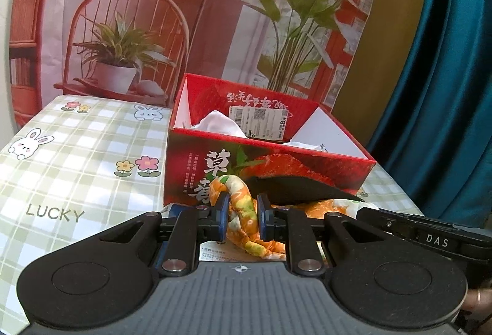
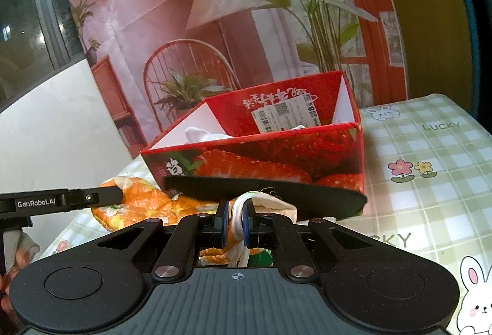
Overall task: Organize soft objects
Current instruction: 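Close the left tool on the orange cloth while the right tool grips it too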
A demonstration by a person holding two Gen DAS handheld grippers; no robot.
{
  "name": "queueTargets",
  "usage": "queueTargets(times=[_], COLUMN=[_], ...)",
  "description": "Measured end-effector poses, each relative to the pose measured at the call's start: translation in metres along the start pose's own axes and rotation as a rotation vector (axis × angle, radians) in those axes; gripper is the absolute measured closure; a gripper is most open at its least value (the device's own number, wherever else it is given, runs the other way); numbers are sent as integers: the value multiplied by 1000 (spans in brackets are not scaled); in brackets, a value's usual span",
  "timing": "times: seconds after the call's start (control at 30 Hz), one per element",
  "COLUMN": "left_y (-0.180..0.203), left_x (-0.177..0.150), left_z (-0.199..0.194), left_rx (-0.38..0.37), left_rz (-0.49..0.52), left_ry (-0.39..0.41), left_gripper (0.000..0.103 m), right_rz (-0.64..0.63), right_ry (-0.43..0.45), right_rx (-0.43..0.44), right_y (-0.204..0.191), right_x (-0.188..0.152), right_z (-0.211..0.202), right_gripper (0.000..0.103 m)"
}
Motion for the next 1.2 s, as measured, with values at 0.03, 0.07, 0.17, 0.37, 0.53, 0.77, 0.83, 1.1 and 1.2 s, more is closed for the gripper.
queueTargets(times=[0.03, 0.07, 0.17, 0.37, 0.53, 0.77, 0.83, 1.1, 1.2], left_y=[0, 0, -2, 1, 3, 5, 7, 18, 21], left_x=[0, 0, 0, 1, 2, 5, 7, 16, 20], left_z=[-1, -1, -1, -6, -9, -13, -16, -32, -35], left_rx=[1, 1, 3, -3, -8, -9, -11, -21, -25], left_rz=[1, -1, -8, 1, 4, 9, 15, 58, 64], left_ry=[-1, -3, -7, 2, 13, 32, 45, 108, 125], left_gripper=[83, 83, 83, 83, 83, 83, 83, 83, 83], right_rz=[-2, -5, -12, -26, -32, -46, -54, -82, -93], right_ry=[0, 2, 11, 24, 35, 50, 60, 117, 131], right_rx=[1, 1, 1, 0, -1, -2, -1, 0, -1], right_y=[-1, -2, -5, -7, -7, -10, -10, -16, -18], right_x=[0, 0, 2, 5, 5, 7, 10, 22, 26], right_z=[-1, -1, -4, -8, -13, -17, -20, -35, -38], right_gripper=[95, 95, 95, 95, 95, 95, 95, 95, 95])
Point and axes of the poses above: each gripper's, at about its wrist camera, not at the fingertips, and z roughly the way its jaws point, y to its right, x to its top, the point moved 10 cm from there along z, roughly the way its jaws point, and after that the axes turned 1 degree about -z, right-handed, at the moved point
